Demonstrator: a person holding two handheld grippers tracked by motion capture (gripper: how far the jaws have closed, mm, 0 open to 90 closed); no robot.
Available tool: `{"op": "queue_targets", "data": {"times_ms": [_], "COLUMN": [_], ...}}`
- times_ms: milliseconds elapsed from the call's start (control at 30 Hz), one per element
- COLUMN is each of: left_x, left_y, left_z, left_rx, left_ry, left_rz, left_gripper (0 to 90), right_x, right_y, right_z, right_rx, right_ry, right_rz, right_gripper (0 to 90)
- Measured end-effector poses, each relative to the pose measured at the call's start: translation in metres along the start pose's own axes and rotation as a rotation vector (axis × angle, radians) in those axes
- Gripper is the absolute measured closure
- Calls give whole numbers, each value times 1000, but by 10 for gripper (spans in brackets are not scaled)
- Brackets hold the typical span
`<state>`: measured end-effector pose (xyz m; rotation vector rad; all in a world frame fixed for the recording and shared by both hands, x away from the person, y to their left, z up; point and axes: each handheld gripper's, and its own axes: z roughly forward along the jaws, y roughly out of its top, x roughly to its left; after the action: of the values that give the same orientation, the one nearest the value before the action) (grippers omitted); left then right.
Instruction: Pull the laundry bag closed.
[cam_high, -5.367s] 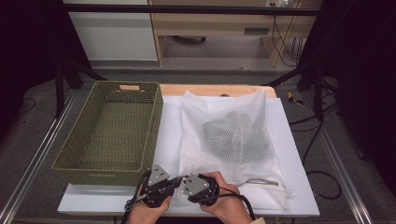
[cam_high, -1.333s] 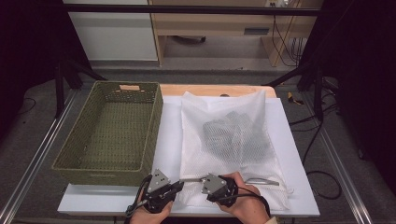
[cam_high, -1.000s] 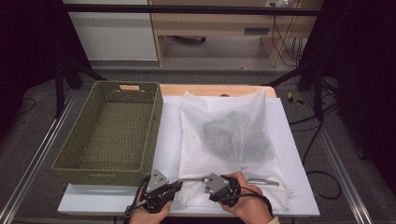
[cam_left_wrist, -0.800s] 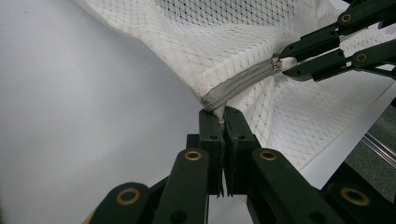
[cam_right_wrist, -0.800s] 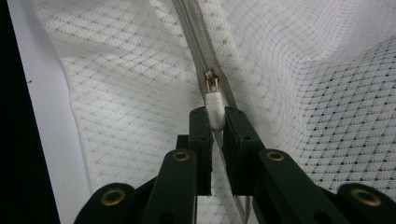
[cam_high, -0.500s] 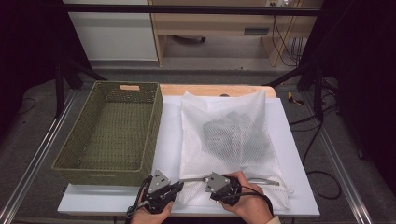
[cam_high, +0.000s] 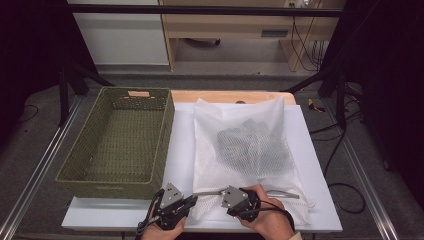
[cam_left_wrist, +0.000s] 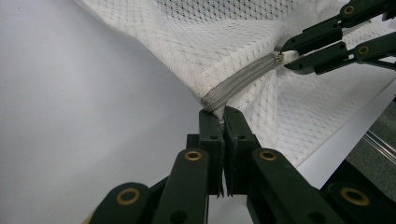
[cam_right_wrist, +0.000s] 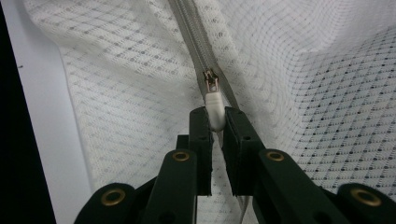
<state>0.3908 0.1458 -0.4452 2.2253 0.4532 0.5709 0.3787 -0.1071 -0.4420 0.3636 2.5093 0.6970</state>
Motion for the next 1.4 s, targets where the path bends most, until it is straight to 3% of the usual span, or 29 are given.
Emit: {"op": "queue_targets", "data": {"times_ms": [500,667,767,900,1100,1300,1400], "left_x": [-2,-2,2,2,5,1,2], "left_y": [0,0,0,-1,-1,-2,-1], "left_z": [1,2,0,0,0,-1,0], "left_rx": [0,-5,-2,-9,-2,1,3], "left_ry": [7,11,11,15,9,24,22], "left_rz": [5,-14,5,-18,6,-9,4], "left_gripper": [879,879,879,879,878,878,878], "right_x": [-1,-1,-1,-5,-8,-9,-9], "right_y": [-2,-2,-3,-8,-15,-16,-17], "right_z": [-2,-3,-3,-4,-5,-5,-5], "right_rx": [-2,-6,9,19,27,25,27], "right_ry": [3,0,-11,-16,-13,-15,-11], "right_rz": [-10,-16,-19,3,24,26,28], "right_gripper": [821,822,822,822,822,822,821]}}
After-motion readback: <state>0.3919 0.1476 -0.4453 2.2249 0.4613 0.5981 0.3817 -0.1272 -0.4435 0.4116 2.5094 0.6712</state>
